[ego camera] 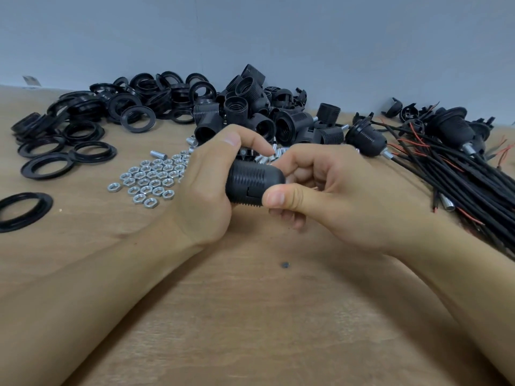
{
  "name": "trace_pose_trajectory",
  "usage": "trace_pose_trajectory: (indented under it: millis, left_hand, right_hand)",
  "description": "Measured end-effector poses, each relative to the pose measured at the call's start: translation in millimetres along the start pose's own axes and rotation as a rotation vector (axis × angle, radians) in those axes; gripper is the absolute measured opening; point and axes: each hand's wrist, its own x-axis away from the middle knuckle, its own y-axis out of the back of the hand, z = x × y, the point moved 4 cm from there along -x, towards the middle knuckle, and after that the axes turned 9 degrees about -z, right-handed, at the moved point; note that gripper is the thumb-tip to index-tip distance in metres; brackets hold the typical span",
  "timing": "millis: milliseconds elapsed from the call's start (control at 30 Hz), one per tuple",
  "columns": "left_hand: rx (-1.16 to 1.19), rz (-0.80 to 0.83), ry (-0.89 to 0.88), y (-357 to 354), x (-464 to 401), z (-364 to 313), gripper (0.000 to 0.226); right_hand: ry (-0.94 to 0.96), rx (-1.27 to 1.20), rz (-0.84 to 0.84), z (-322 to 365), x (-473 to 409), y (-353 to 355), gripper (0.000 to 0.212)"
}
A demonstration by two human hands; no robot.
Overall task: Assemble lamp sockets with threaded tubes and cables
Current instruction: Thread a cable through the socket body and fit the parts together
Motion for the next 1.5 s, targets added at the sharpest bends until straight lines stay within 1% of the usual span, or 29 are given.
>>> trace_pose_trajectory:
  millis: [67,133,200,233,300,367,433,467,533,567,633,700,733,767,833,900,967,1000,1033,1167,1200,1267,1367,1433,1500]
  left_hand:
    - [-0.152,-0.014,-0.061,-4.2,-4.4,0.6,0.036]
    - [-0.295,-0.024,-0.15,-4.4,-7.6,1.7,0.031]
    - [-0.305,-0.066,-0.163,-1.7,-11.0,0.6,0.034]
    - [-0.291,-0.093,-0.167,-0.2,-12.0,-0.1,0.038]
    - [-0.289,-0.129,-0.18,4.3,-14.6,-1.2,0.034]
    - [-0.342,-0.16,-0.189,12.2,-18.0,2.2,0.026]
    - [-0.488,-0.215,-0.217,22.3,-23.3,6.7,0.021]
    - [-0.583,-0.224,-0.232,26.2,-26.4,8.7,0.016]
    - [-0.731,-0.191,-0.235,30.9,-31.9,15.4,0.005]
    - [-0.792,-0.163,-0.231,31.6,-33.9,18.8,0.007]
    - [-0.881,-0.135,-0.238,34.2,-37.1,24.6,0.019]
    - [-0.964,-0.179,-0.237,39.9,-40.4,24.2,0.028]
    - [-1.024,-0.225,-0.212,45.9,-42.4,24.8,0.032]
    - [-1.099,-0.274,-0.147,53.6,-44.5,26.8,0.036]
    - [-1.294,-0.312,0.084,69.3,-46.5,35.4,0.046]
    - [-1.432,-0.262,0.348,75.5,-43.1,44.8,0.058]
    - [-1.415,-0.27,0.532,77.2,-39.2,49.6,0.065]
    - [-1.373,-0.293,0.569,78.3,-39.2,50.2,0.064]
    - [-1.339,-0.302,0.558,79.1,-40.2,50.5,0.059]
    - [-1.251,-0.282,0.273,79.0,-46.8,45.9,0.032]
    - [-1.222,-0.288,0.235,78.6,-46.8,44.4,0.029]
    - [-1.161,-0.299,0.185,75.5,-46.8,41.6,0.031]
    - [-1.057,-0.395,0.044,73.2,-48.3,33.6,0.027]
    - [-0.921,-0.464,-0.063,72.1,-48.8,25.5,0.026]
    - [-0.646,-0.463,-0.128,63.4,-46.9,18.1,0.031]
  right_hand:
    - [-0.003,0.061,-0.021,-3.2,-1.6,3.4,0.035]
    - [0.008,0.155,-0.037,-6.2,-3.7,7.7,0.027]
    - [0.031,0.209,-0.077,-8.1,-5.5,14.0,0.02]
    - [0.035,0.194,-0.112,-9.3,-6.3,18.6,0.017]
    - [0.022,0.123,-0.218,-12.4,-9.8,31.5,0.015]
    - [-0.012,0.077,-0.385,-17.6,-13.5,47.6,0.018]
    - [-0.039,0.029,-0.547,-21.7,-15.2,62.7,0.02]
    - [-0.045,-0.003,-0.612,-23.2,-15.0,68.7,0.018]
    - [-0.062,-0.065,-0.701,-25.3,-14.5,77.2,0.017]
    - [-0.073,-0.09,-0.721,-26.5,-14.5,78.9,0.018]
    - [-0.087,-0.108,-0.723,-28.8,-15.0,77.5,0.019]
    - [-0.098,-0.099,-0.709,-31.1,-15.3,73.5,0.017]
    - [-0.102,-0.092,-0.7,-31.9,-15.5,71.3,0.017]
    - [-0.104,-0.086,-0.69,-32.6,-15.7,69.5,0.018]
    - [-0.113,-0.073,-0.669,-35.1,-16.7,65.8,0.025]
    - [-0.122,-0.042,-0.638,-38.8,-17.7,62.5,0.03]
    - [-0.134,-0.012,-0.594,-42.4,-18.8,58.0,0.033]
    - [-0.135,0.005,-0.574,-43.2,-19.2,56.2,0.033]
    - [-0.131,0.02,-0.559,-43.4,-19.3,55.2,0.033]
    - [-0.118,0.058,-0.55,-44.5,-19.7,55.2,0.036]
    - [-0.12,0.065,-0.548,-45.2,-20.1,54.6,0.037]
    - [-0.123,0.069,-0.546,-45.9,-20.1,53.6,0.039]
    - [-0.115,0.074,-0.548,-45.6,-19.6,53.7,0.036]
    - [-0.104,0.089,-0.541,-44.3,-19.3,52.7,0.032]
    - [-0.094,0.095,-0.541,-43.1,-18.9,52.5,0.028]
